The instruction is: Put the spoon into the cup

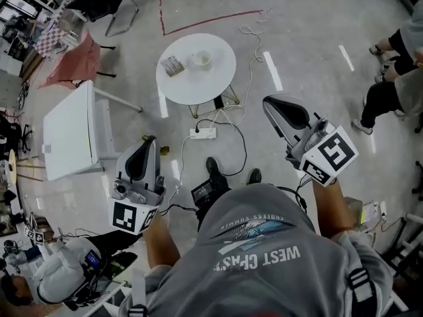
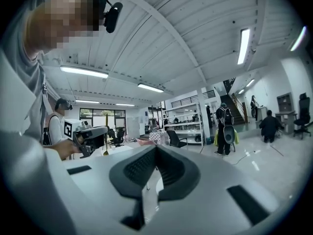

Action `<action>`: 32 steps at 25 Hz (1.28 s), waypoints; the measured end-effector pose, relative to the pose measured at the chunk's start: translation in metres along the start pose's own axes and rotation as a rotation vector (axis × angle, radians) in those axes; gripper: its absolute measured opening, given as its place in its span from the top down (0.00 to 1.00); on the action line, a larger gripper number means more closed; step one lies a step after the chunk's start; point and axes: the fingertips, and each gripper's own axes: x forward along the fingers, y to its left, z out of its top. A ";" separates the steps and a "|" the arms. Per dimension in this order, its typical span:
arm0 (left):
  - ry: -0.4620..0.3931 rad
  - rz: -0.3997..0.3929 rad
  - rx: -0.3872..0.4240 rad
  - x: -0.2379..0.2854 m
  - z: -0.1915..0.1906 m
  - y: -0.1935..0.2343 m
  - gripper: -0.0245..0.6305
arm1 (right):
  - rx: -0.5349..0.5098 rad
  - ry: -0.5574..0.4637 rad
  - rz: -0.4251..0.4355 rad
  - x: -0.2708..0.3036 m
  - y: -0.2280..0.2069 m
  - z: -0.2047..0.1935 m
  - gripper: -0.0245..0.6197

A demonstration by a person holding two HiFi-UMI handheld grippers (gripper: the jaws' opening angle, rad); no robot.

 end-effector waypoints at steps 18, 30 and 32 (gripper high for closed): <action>-0.101 -0.223 -0.041 0.059 -0.011 0.100 0.96 | -0.008 0.001 -0.230 0.062 -0.007 0.024 0.96; -0.130 -0.294 -0.061 0.060 -0.019 0.133 0.96 | -0.026 -0.001 -0.299 0.090 0.001 0.031 0.96; -0.128 -0.306 -0.057 0.063 -0.022 0.137 0.96 | -0.029 0.003 -0.302 0.094 0.001 0.032 0.96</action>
